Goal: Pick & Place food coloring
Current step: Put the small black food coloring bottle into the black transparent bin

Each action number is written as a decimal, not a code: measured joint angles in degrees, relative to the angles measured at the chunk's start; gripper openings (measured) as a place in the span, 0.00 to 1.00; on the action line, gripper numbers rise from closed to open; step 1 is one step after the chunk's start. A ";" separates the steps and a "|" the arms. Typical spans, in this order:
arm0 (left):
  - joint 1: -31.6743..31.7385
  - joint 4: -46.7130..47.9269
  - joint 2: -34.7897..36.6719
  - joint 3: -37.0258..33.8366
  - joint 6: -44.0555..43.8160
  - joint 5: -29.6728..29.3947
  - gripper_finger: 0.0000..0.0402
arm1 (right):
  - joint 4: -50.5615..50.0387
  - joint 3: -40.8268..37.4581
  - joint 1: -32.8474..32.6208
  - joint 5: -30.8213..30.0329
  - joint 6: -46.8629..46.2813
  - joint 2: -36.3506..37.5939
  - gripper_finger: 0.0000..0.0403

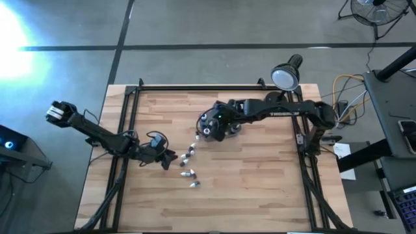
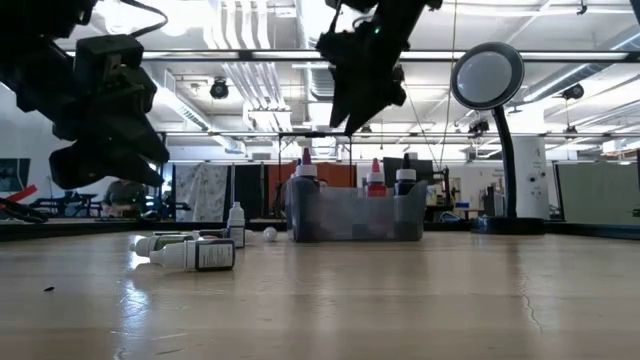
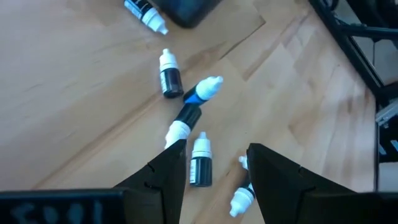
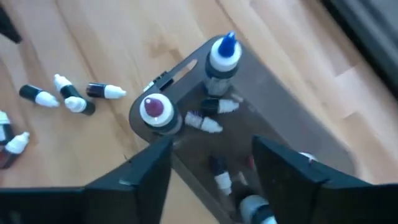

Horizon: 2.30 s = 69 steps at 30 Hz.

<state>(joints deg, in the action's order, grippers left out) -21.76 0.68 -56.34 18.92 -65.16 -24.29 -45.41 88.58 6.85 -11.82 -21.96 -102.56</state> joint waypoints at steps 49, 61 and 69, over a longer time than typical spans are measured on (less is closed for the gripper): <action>14.23 30.06 -39.04 34.42 17.61 20.29 0.01 | -15.27 -8.54 -18.71 -13.85 -25.06 6.29 0.57; 14.50 35.95 -31.32 34.34 14.28 19.78 0.02 | -15.29 -9.79 -18.69 -13.85 -25.02 6.29 0.57; 14.07 36.60 -31.75 34.26 6.85 23.40 0.21 | -15.21 -9.88 -18.60 -15.15 -25.02 6.29 0.57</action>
<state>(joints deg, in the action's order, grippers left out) -7.69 37.28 -88.09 53.18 -58.30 -0.90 -60.62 78.70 -11.75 -26.98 -46.98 -96.27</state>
